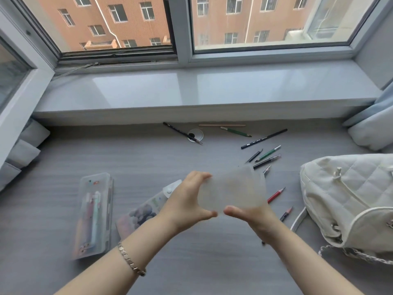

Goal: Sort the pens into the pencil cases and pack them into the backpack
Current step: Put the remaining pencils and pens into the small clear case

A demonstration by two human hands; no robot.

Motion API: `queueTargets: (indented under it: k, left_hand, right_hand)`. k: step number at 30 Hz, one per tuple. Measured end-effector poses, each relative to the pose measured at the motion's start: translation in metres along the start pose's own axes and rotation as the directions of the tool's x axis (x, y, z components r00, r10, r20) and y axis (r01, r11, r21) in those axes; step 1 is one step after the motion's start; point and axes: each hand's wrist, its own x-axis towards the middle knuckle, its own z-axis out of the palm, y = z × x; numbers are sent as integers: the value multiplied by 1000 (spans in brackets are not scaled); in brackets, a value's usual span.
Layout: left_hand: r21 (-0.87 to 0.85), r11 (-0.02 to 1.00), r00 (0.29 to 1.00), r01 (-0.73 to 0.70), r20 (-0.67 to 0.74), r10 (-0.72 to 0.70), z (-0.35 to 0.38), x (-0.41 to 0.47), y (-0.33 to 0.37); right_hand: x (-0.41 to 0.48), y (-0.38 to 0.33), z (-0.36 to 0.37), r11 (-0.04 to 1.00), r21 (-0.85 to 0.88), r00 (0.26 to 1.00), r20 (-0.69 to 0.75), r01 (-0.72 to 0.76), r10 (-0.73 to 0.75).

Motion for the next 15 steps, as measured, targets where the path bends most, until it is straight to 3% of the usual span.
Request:
queueTargets:
  k: [2, 4, 6, 10, 11, 12, 13, 14, 15]
  left_hand:
    - [104, 982, 983, -160, -72, 168, -6, 1, -10]
    - [255, 913, 914, -317, -176, 366, -12, 5, -22]
    - [428, 771, 805, -471, -148, 574, -16, 9, -26]
    - [562, 482, 593, -672, 20, 805, -12, 10, -21]
    - [578, 485, 600, -656, 10, 800, -8, 9, -20]
    - [562, 563, 657, -606, -45, 752, -3, 9, -20]
    - [469, 719, 759, -514, -142, 635, 2, 7, -16]
    - [255, 896, 879, -365, -224, 422, 5, 4, -8]
    - [-68, 987, 965, -145, -231, 126, 8, 1, 0]
  right_hand:
    - [-6, -9, -11, 953, 244, 954, 278, -179, 108]
    - [-8, -14, -23, 841, 413, 860, 497, -351, 115]
    - [-6, -19, -25, 778, 420, 825, 525, -466, 211]
    - [-8, -20, -3, 819, 117, 791, 366, -562, 490]
    - [-8, -20, 4, 834, 75, 810, 300, -547, 504]
    - [-8, -20, 10, 854, 50, 839, 226, -518, 495]
    - [-8, -20, 14, 874, 36, 867, 152, -485, 475]
    - [-7, -19, 17, 889, 36, 888, 84, -457, 453]
    - [-6, -17, 18, 904, 26, 905, 10, -426, 426]
